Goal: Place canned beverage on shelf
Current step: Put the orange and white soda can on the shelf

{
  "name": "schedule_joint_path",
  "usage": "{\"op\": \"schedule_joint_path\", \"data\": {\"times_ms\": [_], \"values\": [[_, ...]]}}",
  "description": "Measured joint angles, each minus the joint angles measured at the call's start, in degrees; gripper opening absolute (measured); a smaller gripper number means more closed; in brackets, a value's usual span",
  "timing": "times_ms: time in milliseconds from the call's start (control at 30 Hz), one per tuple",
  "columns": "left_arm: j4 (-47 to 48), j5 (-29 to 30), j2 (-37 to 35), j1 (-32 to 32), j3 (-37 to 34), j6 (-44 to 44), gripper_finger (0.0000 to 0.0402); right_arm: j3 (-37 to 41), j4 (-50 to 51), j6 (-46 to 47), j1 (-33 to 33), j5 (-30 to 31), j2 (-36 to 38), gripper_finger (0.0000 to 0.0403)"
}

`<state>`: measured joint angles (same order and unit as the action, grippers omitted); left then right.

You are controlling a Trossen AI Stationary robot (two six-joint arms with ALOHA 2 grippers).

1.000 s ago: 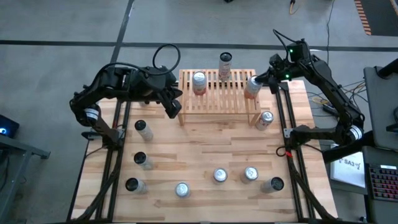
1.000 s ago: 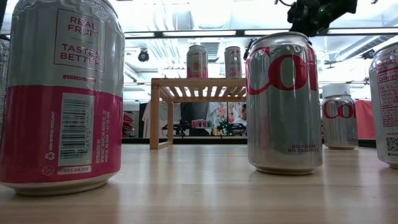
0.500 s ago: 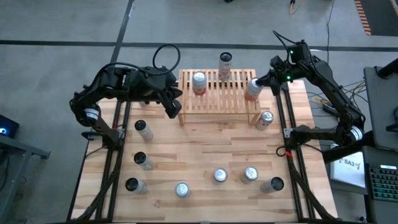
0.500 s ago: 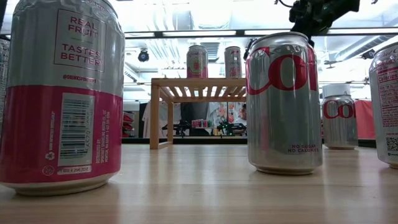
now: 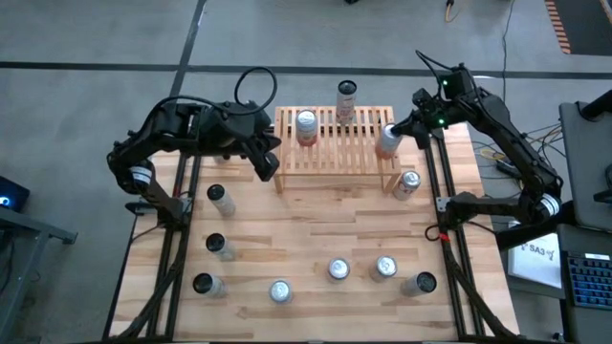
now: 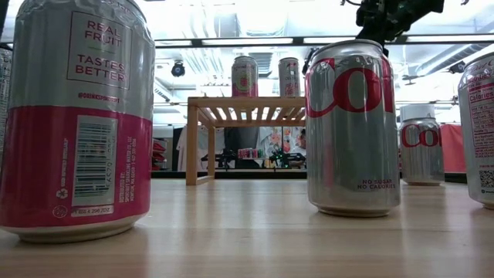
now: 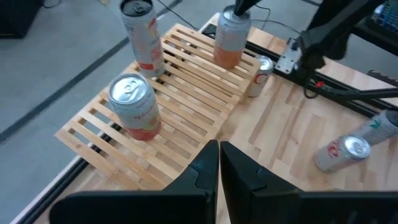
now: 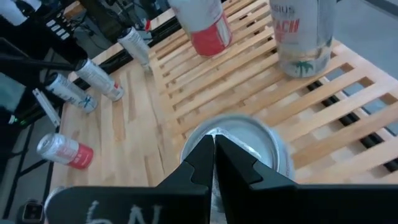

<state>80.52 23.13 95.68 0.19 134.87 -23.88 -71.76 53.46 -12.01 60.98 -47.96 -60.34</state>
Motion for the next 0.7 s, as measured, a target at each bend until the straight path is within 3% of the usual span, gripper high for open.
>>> {"op": "schedule_joint_path", "data": {"times_ms": [133,400,700], "values": [[-0.04,0.95,0.0,0.02,0.0,0.0,0.0,-2.58,-0.88,1.55,-0.02,1.88,0.11,0.0009],[-0.52,0.96,0.0,0.02,0.0,0.0,0.0,-6.82,0.36,3.54,0.01,18.7,0.33,0.0009],[-0.96,0.96,0.0,0.02,0.0,0.87,0.0,-5.82,4.44,4.96,0.01,19.69,0.26,0.0009]]}}
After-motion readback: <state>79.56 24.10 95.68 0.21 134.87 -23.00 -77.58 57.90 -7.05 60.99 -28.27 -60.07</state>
